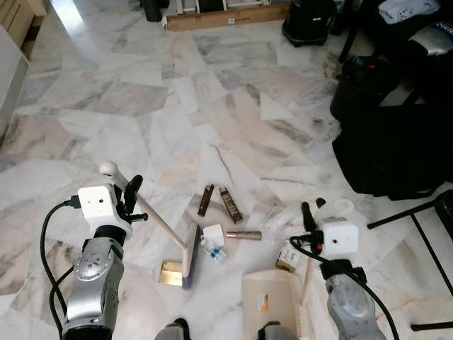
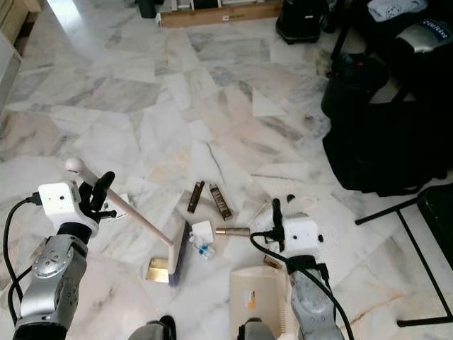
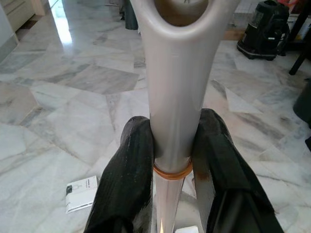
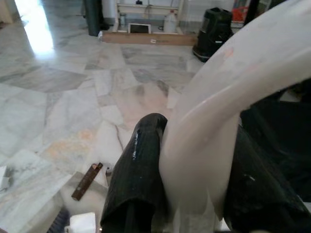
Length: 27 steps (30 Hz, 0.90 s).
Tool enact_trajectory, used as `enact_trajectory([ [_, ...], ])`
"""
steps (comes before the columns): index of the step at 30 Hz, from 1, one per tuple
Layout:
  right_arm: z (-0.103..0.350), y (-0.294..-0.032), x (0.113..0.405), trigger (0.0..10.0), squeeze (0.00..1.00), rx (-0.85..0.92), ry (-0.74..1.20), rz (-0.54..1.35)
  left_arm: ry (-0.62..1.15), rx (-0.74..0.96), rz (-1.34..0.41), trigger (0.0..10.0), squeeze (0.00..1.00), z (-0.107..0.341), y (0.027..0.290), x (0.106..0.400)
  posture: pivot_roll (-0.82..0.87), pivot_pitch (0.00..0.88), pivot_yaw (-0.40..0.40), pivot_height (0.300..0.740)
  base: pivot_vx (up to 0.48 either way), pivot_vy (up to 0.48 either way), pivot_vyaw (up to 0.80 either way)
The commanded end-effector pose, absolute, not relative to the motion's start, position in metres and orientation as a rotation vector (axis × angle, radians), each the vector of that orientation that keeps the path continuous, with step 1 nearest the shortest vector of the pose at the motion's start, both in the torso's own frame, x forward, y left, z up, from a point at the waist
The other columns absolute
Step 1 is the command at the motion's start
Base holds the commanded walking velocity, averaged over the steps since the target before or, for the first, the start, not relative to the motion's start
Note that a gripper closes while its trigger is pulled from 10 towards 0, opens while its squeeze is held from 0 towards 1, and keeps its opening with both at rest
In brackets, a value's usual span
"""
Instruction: Sweep floor
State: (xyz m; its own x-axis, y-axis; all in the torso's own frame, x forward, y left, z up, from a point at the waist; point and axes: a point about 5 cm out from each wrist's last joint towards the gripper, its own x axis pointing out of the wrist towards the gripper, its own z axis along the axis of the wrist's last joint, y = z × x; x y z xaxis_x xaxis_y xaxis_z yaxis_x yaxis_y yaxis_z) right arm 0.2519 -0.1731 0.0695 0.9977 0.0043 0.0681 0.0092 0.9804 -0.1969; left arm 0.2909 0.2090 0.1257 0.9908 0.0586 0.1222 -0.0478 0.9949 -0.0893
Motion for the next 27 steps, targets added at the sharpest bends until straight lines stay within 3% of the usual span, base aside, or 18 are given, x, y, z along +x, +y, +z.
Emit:
enact_trajectory([
  [1, 0.057, -0.181, 0.24, 10.0, 0.0, -0.148, -0.006, -0.082, -0.116, -0.084, 0.06, 10.0, 0.0, 0.125, 0.214, 0.288, -0.05, 0.278, 0.069, 0.74, 0.0, 0.0, 0.0],
  [4, 0.068, -0.194, 0.235, 10.0, 0.0, -0.051, -0.066, -0.215, -0.113, -0.083, 0.052, 10.0, 0.0, 0.125, 0.212, 0.289, -0.03, 0.275, 0.077, 0.74, 0.0, 0.0, 0.0],
  [7, 0.075, -0.179, 0.229, 10.0, 0.0, -0.047, -0.06, -0.062, -0.116, -0.081, 0.048, 10.0, 0.0, 0.128, 0.213, 0.289, -0.05, 0.276, 0.08, 0.74, 0.0, 0.0, 0.0],
  [10, 0.086, -0.18, 0.23, 10.0, 0.0, -0.052, -0.096, -0.068, -0.114, -0.08, 0.049, 10.0, 0.0, 0.127, 0.214, 0.29, -0.06, 0.279, 0.081, 0.74, 0.0, 0.0, 0.0],
  [17, 0.113, -0.169, 0.262, 10.0, 0.0, -0.06, -0.169, -0.046, -0.12, -0.086, 0.052, 10.0, 0.0, 0.128, 0.213, 0.29, -0.05, 0.278, 0.068, 0.74, 0.0, 0.0, 0.0],
  [27, 0.12, -0.166, 0.279, 10.0, 0.0, -0.123, -0.181, -0.022, -0.123, -0.092, 0.054, 10.0, 0.0, 0.128, 0.212, 0.289, -0.05, 0.287, 0.056, 0.74, 0.0, 0.0, 0.0],
])
